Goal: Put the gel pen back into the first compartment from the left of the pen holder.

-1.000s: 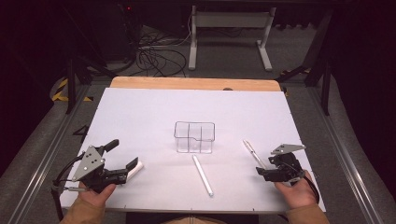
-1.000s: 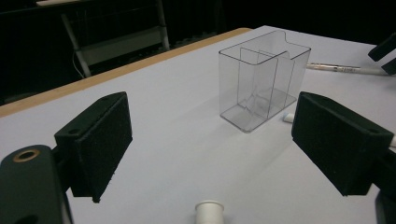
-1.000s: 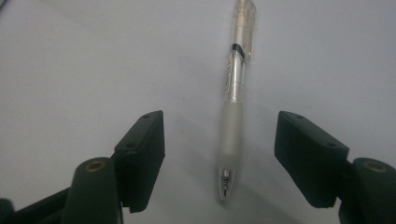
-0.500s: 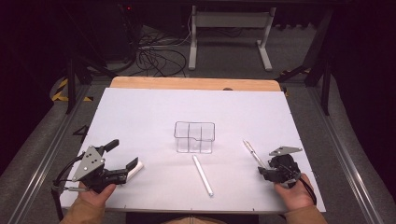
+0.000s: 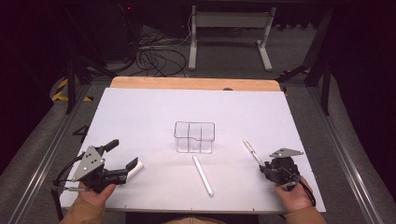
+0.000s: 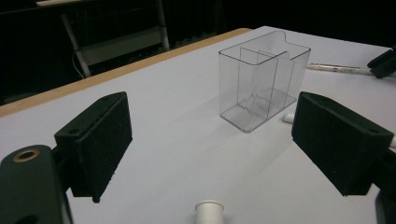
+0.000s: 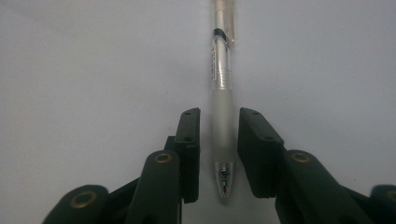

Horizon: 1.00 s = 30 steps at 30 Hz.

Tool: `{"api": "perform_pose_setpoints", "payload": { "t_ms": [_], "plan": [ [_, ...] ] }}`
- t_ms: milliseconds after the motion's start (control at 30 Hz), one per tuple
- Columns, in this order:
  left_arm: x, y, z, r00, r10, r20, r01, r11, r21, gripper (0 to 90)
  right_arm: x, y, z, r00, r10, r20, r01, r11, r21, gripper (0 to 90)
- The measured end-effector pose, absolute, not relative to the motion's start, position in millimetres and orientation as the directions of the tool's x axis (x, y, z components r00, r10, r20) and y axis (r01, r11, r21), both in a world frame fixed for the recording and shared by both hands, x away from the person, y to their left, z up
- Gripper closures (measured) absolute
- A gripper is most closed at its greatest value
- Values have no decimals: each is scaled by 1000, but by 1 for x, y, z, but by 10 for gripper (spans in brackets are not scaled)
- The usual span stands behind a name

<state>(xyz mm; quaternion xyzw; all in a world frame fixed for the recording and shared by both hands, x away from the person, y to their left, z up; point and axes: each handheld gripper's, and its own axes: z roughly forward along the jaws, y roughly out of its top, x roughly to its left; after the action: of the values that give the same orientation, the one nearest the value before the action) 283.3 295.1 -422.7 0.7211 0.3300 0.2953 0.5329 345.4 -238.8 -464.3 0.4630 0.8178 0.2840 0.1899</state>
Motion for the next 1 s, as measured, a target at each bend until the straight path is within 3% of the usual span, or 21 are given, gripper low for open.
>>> {"api": "perform_pose_setpoints", "payload": {
  "t_ms": [267,1000],
  "plan": [
    [284,295,-423,605,793,76,164,-217,962,132,343,-236,-464,-518,851,-91,622,447,642,792],
    [284,295,-423,604,793,77,163,-217,963,133,341,-241,-455,-572,814,-95,554,470,687,808]
  ]
}}
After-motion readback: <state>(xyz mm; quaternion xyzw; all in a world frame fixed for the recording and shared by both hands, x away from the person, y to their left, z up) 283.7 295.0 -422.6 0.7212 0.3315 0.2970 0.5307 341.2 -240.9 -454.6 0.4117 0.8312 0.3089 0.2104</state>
